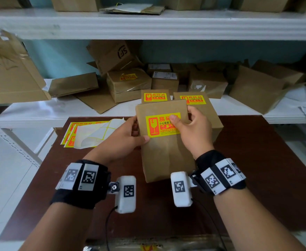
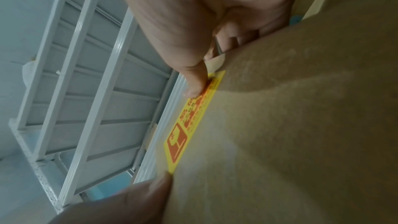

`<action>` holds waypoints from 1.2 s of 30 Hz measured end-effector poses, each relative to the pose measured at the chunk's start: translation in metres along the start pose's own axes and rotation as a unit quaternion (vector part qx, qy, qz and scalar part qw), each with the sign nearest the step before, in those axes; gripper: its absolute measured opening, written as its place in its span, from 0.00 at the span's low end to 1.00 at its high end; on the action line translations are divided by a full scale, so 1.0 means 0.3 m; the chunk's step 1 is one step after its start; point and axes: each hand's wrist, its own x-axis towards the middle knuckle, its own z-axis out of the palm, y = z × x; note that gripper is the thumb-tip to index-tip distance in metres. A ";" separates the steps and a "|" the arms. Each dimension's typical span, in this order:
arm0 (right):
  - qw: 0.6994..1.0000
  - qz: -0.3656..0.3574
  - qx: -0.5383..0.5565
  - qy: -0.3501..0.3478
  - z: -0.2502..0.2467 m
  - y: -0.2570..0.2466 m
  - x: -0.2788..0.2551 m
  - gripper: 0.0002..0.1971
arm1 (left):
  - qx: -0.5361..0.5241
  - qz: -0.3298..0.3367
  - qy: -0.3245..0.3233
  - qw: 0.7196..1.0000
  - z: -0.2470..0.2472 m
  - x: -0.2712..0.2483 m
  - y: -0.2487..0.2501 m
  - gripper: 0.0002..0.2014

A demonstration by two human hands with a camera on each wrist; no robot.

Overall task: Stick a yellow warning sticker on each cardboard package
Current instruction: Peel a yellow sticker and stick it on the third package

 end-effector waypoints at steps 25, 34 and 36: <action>0.998 -0.019 0.017 -0.065 -0.009 0.028 0.007 0.20 | 0.020 -0.008 -0.012 1.000 -0.025 0.008 -0.001 0.23; 0.996 -0.020 -0.011 -0.082 -0.023 -0.008 -0.017 0.20 | 0.015 -0.013 -0.002 1.000 -0.022 0.007 0.001 0.20; 0.996 -0.032 -0.038 -0.077 -0.012 -0.012 -0.026 0.17 | 0.018 -0.013 -0.003 1.000 -0.023 0.007 -0.002 0.21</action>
